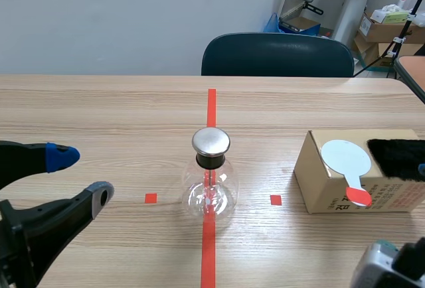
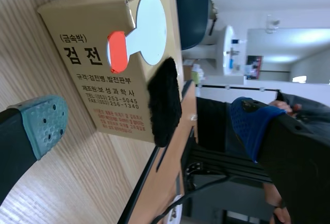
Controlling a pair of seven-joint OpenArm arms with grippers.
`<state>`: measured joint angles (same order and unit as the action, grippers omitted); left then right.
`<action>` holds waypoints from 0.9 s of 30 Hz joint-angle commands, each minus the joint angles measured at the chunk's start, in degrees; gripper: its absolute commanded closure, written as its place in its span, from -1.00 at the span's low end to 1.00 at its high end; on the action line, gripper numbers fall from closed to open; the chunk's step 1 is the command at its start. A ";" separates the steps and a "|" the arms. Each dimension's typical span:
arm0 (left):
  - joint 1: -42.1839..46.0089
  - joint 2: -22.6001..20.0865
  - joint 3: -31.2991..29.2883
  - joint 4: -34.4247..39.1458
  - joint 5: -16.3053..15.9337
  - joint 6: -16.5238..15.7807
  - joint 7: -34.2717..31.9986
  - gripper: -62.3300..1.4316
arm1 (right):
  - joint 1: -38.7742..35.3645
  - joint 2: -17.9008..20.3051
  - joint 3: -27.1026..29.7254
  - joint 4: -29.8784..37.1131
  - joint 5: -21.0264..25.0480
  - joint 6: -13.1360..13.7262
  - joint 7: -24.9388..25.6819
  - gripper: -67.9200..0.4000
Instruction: Do the electroscope experiment
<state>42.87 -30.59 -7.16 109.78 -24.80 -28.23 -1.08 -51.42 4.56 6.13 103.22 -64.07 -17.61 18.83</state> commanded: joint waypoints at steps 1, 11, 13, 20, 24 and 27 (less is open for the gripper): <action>-0.17 -2.03 0.42 0.55 -1.99 -0.92 -0.79 -0.37 | 1.68 1.64 -0.74 -1.46 0.57 -2.99 -0.52 -0.93; -0.22 -9.33 6.14 2.64 -5.84 -1.55 -0.98 -0.37 | 9.11 1.64 -4.66 -12.13 -2.82 -11.98 -6.10 -0.93; -0.22 -9.99 7.28 2.84 -5.81 -1.55 -1.70 -0.37 | 10.58 1.62 -5.31 -13.55 -3.32 -12.22 -7.30 -0.93; -0.22 -15.10 13.40 4.17 -4.13 -0.63 -6.64 -0.37 | 14.99 1.62 -8.35 -18.05 -4.11 -12.83 -10.71 -0.93; -0.22 -17.53 16.63 5.77 -2.38 2.91 -7.80 -0.37 | 17.07 1.62 -9.51 -19.50 -4.66 -12.83 -12.50 -0.93; -0.24 -18.05 17.84 6.56 -0.63 5.40 -8.59 -0.37 | 18.51 1.62 -10.05 -20.17 -4.87 -12.83 -13.79 -0.93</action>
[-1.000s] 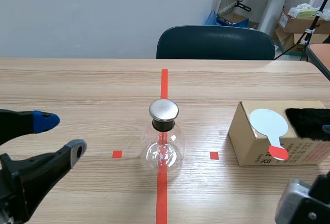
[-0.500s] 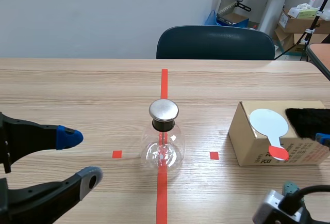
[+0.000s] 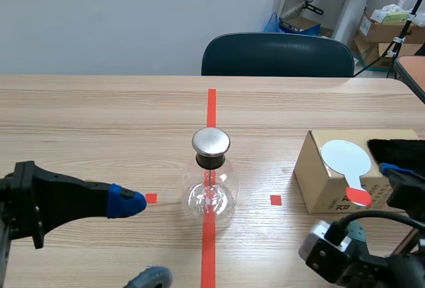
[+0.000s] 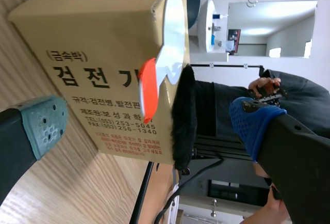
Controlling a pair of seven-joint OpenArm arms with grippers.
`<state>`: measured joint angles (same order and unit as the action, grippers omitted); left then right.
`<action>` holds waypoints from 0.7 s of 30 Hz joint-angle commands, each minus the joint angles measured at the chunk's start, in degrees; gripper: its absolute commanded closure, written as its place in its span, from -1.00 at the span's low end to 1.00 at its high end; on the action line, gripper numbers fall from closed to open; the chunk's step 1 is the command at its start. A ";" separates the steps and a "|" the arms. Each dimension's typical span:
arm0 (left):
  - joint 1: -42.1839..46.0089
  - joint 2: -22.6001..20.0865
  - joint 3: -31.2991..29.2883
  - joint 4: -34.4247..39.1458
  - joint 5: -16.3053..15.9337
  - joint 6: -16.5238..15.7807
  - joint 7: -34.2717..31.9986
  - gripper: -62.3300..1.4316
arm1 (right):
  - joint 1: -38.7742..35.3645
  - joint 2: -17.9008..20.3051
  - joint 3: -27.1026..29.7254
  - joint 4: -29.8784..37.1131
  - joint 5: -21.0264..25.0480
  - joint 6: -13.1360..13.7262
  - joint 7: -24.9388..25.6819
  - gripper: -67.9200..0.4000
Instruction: Do the electroscope experiment
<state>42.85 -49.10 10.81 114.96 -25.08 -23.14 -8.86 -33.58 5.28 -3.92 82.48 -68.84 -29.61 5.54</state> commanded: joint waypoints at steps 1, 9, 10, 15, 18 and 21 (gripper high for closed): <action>-0.22 0.46 -0.02 1.40 0.07 0.81 -1.11 -0.37 | 1.18 0.90 -0.20 0.35 -0.17 -0.83 -0.92 -0.93; -2.51 0.48 1.20 1.38 0.72 3.78 -1.75 -0.37 | 4.09 0.87 -1.55 -1.51 -0.94 -0.81 -1.40 -0.93; -2.95 0.48 1.60 1.38 0.72 4.04 -1.66 -0.37 | 4.26 0.87 -1.75 -1.77 -1.11 -0.76 -1.38 -0.93; -4.02 0.46 2.93 1.36 0.72 5.14 -1.75 -0.37 | 4.90 0.87 -2.10 -2.32 -1.68 -0.76 -1.33 -0.91; -4.22 0.42 3.61 1.36 0.72 5.92 -1.90 -0.37 | 4.92 0.87 -2.10 -2.32 -1.70 -0.57 -0.90 -0.91; -5.20 0.26 4.92 1.36 0.74 6.10 -1.70 -0.37 | 5.01 0.87 -2.10 -2.32 -1.73 -0.55 -0.07 -0.85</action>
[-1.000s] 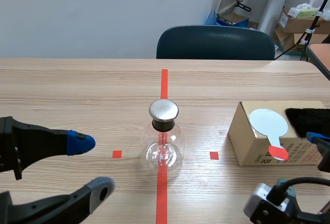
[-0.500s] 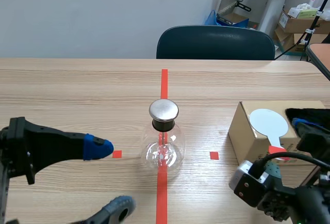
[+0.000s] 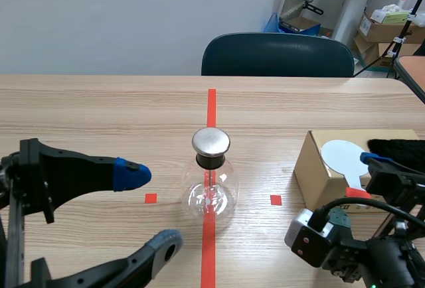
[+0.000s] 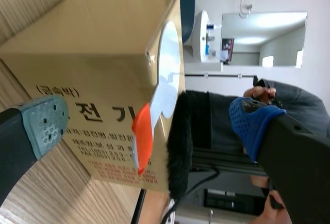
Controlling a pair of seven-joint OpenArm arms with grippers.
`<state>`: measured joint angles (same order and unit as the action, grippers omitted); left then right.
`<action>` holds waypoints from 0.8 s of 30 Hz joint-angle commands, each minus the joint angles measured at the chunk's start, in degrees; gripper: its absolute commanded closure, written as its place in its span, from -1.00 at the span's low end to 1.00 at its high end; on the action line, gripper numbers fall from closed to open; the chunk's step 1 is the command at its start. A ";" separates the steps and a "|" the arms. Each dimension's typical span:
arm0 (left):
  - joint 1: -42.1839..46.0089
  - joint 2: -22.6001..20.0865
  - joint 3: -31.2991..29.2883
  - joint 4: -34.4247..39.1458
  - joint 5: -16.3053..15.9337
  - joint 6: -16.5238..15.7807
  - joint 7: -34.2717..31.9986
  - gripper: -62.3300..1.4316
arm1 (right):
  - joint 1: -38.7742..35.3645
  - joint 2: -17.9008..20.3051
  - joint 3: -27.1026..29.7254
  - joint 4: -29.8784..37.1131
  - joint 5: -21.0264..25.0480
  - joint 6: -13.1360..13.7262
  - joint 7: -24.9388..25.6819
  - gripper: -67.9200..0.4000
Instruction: Do the electroscope experiment
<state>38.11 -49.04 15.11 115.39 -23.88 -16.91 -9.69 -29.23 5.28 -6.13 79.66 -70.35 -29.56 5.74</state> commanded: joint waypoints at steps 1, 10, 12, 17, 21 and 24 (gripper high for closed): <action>-0.92 0.22 1.20 0.92 -0.48 -0.13 -0.81 -0.37 | 0.66 0.87 0.11 0.50 -0.22 -0.59 -0.26 -0.78; -3.06 -1.33 5.09 0.92 -0.50 3.15 -1.14 -0.37 | 0.68 0.90 0.13 0.50 -0.20 -0.68 -0.96 -0.29; -3.06 -1.38 5.09 0.92 -0.50 3.21 -1.18 -0.37 | 0.68 0.90 0.13 0.50 -0.20 -0.68 -1.75 -0.24; -3.06 -1.36 5.11 0.92 -0.50 3.28 -1.20 -0.37 | 0.68 0.90 0.13 0.50 -0.20 -0.68 -1.97 -0.20; -3.06 -1.36 5.11 0.92 -0.52 3.28 -1.25 -0.37 | 0.68 0.90 0.13 0.50 -0.22 -0.68 -1.73 -0.05; -3.06 -1.33 5.11 0.92 -0.52 3.28 -1.25 -0.37 | 0.68 0.90 0.13 0.50 -0.22 -0.68 -1.36 0.07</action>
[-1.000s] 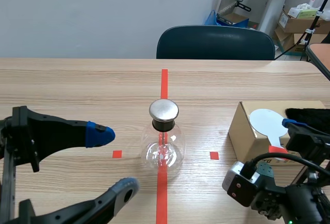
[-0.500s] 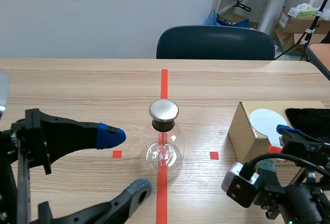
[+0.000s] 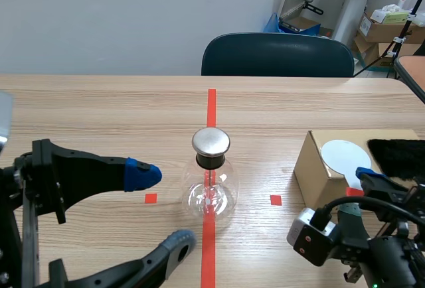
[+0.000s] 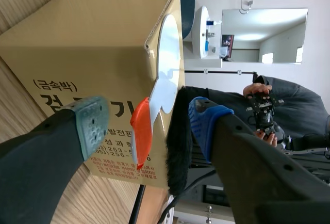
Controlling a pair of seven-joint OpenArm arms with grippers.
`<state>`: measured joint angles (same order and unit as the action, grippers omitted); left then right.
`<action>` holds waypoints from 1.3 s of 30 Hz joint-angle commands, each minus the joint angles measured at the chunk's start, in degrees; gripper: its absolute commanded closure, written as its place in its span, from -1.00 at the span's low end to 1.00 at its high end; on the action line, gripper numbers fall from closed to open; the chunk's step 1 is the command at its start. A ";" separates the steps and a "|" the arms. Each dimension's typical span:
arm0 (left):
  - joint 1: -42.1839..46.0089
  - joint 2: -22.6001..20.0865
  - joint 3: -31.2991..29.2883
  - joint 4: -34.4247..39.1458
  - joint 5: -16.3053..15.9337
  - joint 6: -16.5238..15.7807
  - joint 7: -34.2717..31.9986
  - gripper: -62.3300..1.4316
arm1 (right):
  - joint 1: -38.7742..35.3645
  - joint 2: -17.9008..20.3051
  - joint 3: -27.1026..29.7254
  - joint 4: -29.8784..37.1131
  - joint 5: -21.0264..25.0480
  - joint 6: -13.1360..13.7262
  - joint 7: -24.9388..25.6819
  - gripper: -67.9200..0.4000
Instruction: Do the electroscope experiment
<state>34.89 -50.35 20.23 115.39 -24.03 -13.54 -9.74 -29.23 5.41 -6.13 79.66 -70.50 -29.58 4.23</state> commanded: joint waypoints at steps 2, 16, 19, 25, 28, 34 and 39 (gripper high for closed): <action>0.15 -0.02 0.00 0.92 -0.39 -0.09 -1.18 -0.37 | 0.68 0.76 0.13 0.50 -0.07 -0.66 0.17 0.07; 0.17 0.00 0.00 0.92 -0.39 -0.09 -1.18 -0.37 | 0.66 0.76 0.24 0.50 -0.24 -0.66 0.74 0.91; 0.17 0.00 0.00 0.92 -0.39 -0.09 -1.16 -0.37 | 0.66 0.76 0.22 0.50 -0.24 -0.63 0.35 0.96; 0.17 0.00 0.00 0.92 -0.39 -0.09 -1.16 -0.37 | 0.66 0.76 0.22 0.50 -0.24 -0.66 0.28 0.96; 0.17 0.00 0.00 0.92 -0.39 -0.09 -1.16 -0.37 | 0.66 0.76 0.22 0.50 -0.24 -0.63 0.31 0.96; 0.17 0.00 0.00 0.92 -0.39 -0.09 -1.16 -0.37 | 0.68 0.79 0.22 0.52 -0.24 -0.63 0.28 0.96; 0.17 0.00 0.00 0.92 -0.39 -0.09 -1.16 -0.37 | 0.66 0.79 0.22 0.52 -0.24 -0.63 -0.09 0.96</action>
<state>34.89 -50.35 20.23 115.39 -24.03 -13.54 -9.74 -29.21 5.41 -6.13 79.66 -70.72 -29.80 4.51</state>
